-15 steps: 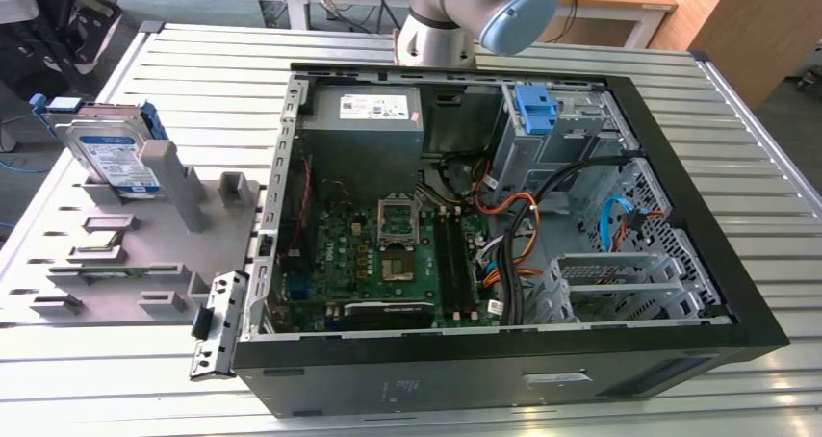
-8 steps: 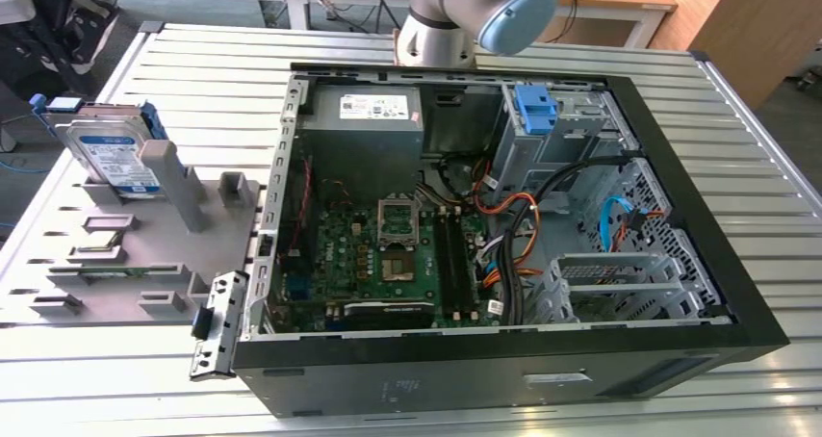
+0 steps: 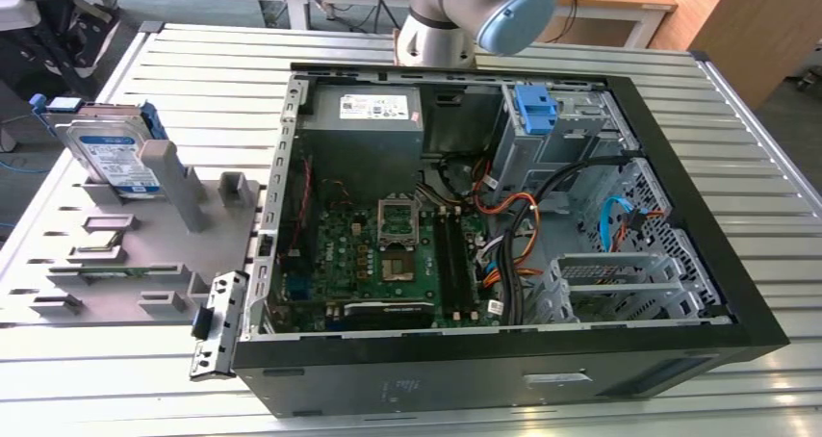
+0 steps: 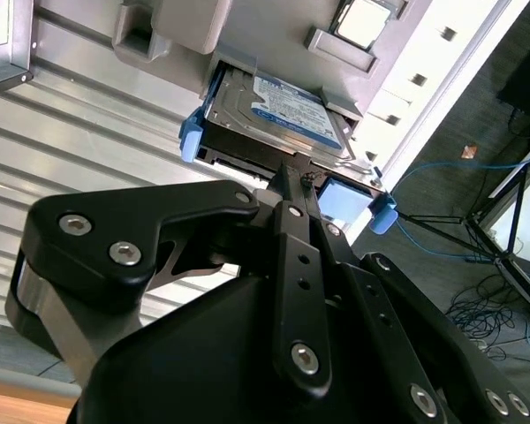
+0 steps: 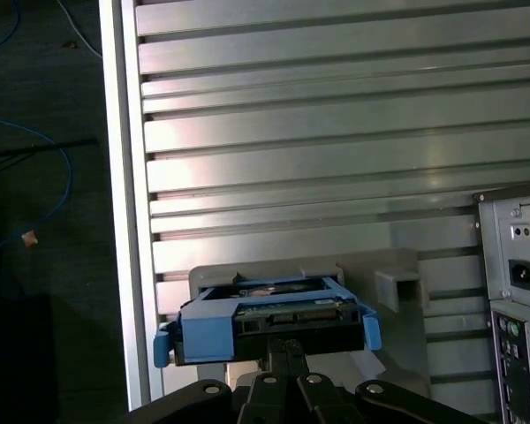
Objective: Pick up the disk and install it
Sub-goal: 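Reach for the disk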
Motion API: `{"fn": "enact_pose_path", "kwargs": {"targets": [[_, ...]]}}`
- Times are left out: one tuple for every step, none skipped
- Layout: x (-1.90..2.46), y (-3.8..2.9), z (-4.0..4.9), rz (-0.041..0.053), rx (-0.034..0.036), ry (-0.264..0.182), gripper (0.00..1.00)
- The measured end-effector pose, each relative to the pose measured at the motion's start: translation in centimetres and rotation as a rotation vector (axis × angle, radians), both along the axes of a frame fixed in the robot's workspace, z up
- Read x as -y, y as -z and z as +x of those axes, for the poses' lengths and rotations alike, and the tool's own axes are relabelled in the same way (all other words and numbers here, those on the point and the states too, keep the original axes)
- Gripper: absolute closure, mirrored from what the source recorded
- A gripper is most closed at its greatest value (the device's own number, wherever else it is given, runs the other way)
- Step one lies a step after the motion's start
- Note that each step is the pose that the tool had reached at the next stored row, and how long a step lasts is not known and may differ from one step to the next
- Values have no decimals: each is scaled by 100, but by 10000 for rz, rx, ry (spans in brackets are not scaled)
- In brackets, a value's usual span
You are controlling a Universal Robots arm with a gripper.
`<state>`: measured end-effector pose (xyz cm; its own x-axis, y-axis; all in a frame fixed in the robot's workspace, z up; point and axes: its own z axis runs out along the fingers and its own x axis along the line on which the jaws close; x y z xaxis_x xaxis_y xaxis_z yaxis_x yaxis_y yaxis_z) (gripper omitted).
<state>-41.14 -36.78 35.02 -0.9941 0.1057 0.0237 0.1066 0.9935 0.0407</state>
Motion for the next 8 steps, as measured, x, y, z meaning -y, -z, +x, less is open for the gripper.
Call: {"fn": "enact_pose_path", "kwargs": {"targets": [[-3,6,-3,0,0,0,89],[-3,9,-4,-1,-2,0,89],[-3,10,-5,-2,-4,-2,89],[-3,11,-6,-2,-3,-1,89],[-4,14,-8,0,-1,-1,89],[-4,19,-10,1,5,-4,89],[-4,22,-14,1,11,-5,89],[-4,24,-18,0,16,-7,89]]}}
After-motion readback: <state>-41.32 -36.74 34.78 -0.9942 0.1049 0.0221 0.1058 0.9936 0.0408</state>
